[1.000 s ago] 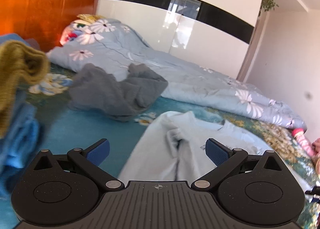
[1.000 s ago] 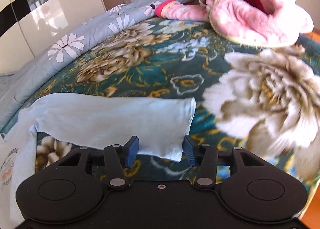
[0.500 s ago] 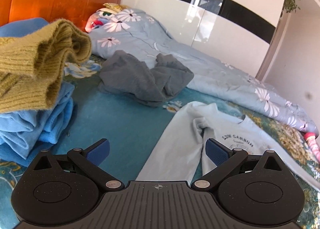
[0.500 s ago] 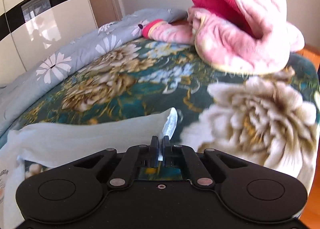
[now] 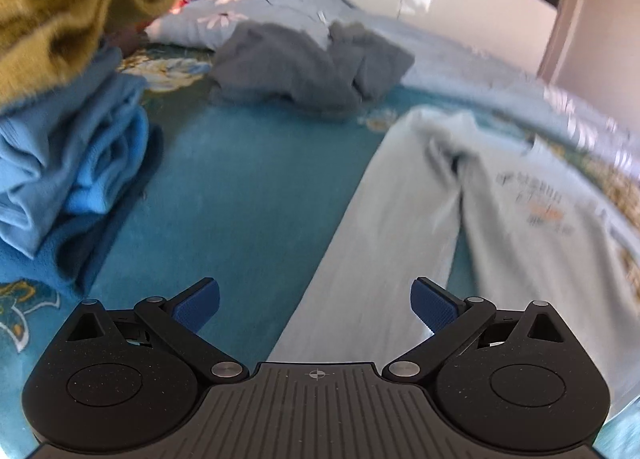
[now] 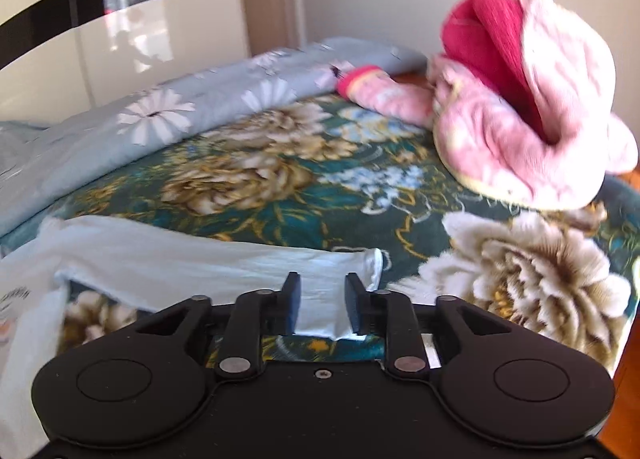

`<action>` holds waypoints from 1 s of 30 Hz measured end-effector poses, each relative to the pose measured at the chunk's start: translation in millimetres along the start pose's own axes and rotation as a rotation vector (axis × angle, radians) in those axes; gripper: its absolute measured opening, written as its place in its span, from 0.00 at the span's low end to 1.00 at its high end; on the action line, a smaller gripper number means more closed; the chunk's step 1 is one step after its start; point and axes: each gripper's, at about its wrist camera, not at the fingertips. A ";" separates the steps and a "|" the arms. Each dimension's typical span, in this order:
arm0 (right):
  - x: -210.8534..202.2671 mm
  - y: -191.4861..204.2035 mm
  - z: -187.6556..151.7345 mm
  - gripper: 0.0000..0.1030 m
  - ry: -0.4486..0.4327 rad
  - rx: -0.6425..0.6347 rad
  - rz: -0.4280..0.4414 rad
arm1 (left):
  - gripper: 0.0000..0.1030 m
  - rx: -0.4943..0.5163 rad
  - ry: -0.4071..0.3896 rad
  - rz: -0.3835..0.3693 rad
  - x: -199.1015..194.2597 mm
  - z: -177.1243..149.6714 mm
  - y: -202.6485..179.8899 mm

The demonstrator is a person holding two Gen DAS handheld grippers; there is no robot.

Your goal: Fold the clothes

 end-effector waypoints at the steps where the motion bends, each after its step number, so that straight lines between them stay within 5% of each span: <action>1: -7.5 5.1 -0.5 0.35 -0.007 -0.020 0.009 | 0.97 0.011 0.009 0.002 2.7 -4.0 -0.8; 4: -27.9 21.4 -2.7 0.37 -0.029 -0.056 0.042 | 0.82 -0.019 0.035 -0.020 6.2 -15.6 3.1; 6: -39.0 33.9 -6.2 0.39 -0.041 -0.066 0.068 | 0.49 -0.003 0.020 -0.015 4.0 -20.7 0.0; 9: -49.8 54.5 -11.8 0.41 -0.043 -0.078 0.104 | 0.17 0.013 -0.001 -0.029 3.0 -21.4 -1.7; 11: -54.4 68.1 -13.9 0.42 -0.042 -0.088 0.126 | 0.04 0.007 -0.017 -0.040 3.3 -15.8 1.6; 17: -67.2 95.1 -15.7 0.42 -0.046 -0.102 0.159 | 0.04 -0.024 -0.139 0.147 -3.6 3.1 29.2; 21: -73.4 103.7 -23.0 0.42 -0.028 -0.118 0.163 | 0.04 -0.100 -0.098 0.191 3.1 5.0 55.8; 25: -78.9 112.3 -40.6 0.42 0.020 -0.129 0.196 | 0.05 -0.189 -0.077 0.039 -11.8 -1.1 66.7; 29: -80.4 125.6 -62.4 0.44 0.092 -0.147 0.269 | 0.46 -0.082 -0.096 -0.159 -37.0 -14.6 36.1; 30: -79.0 129.2 -68.2 0.45 0.116 -0.155 0.295 | 0.48 -0.060 -0.091 -0.202 -39.7 -18.4 26.3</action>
Point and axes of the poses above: each gripper's, at about its wrist camera, not at the fingertips, and x roughly the way its jaws point, y to its left, z to its top, and after that the axes turned 13 degrees about z, right-handed
